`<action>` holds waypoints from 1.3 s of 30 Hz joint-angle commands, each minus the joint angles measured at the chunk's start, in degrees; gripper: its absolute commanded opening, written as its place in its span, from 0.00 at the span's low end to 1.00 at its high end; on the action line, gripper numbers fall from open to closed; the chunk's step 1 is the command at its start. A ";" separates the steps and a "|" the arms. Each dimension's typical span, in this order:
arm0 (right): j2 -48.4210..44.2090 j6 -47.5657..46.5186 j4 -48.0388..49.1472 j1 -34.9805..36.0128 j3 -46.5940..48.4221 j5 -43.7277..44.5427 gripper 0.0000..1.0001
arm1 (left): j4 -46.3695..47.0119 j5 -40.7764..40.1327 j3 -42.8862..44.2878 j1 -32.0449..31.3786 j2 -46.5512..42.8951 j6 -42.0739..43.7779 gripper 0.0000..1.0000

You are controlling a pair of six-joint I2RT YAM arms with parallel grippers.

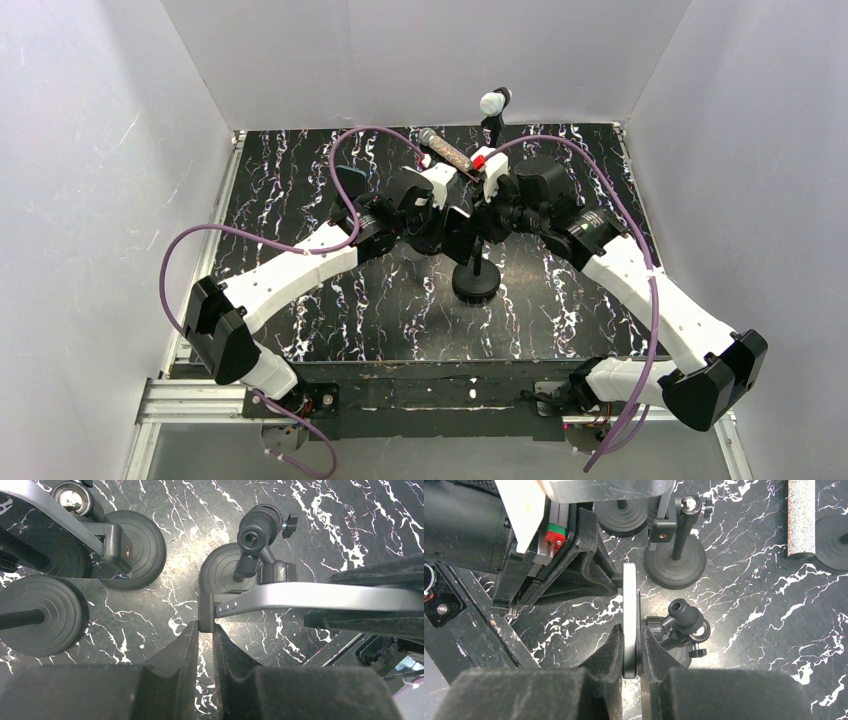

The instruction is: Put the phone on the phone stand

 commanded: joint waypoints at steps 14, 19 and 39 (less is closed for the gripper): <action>-3.42 -2.39 -2.34 -1.55 -2.18 3.56 0.01 | 8.80 2.35 -8.25 0.59 -14.87 -1.74 0.83; -4.58 -2.10 -1.60 -1.50 -3.16 2.02 0.03 | 14.16 2.17 -12.32 0.57 -21.38 -1.15 0.93; -9.74 2.13 3.14 -1.75 -4.34 -4.72 0.84 | 26.19 -11.50 -26.22 0.62 -39.97 0.07 0.98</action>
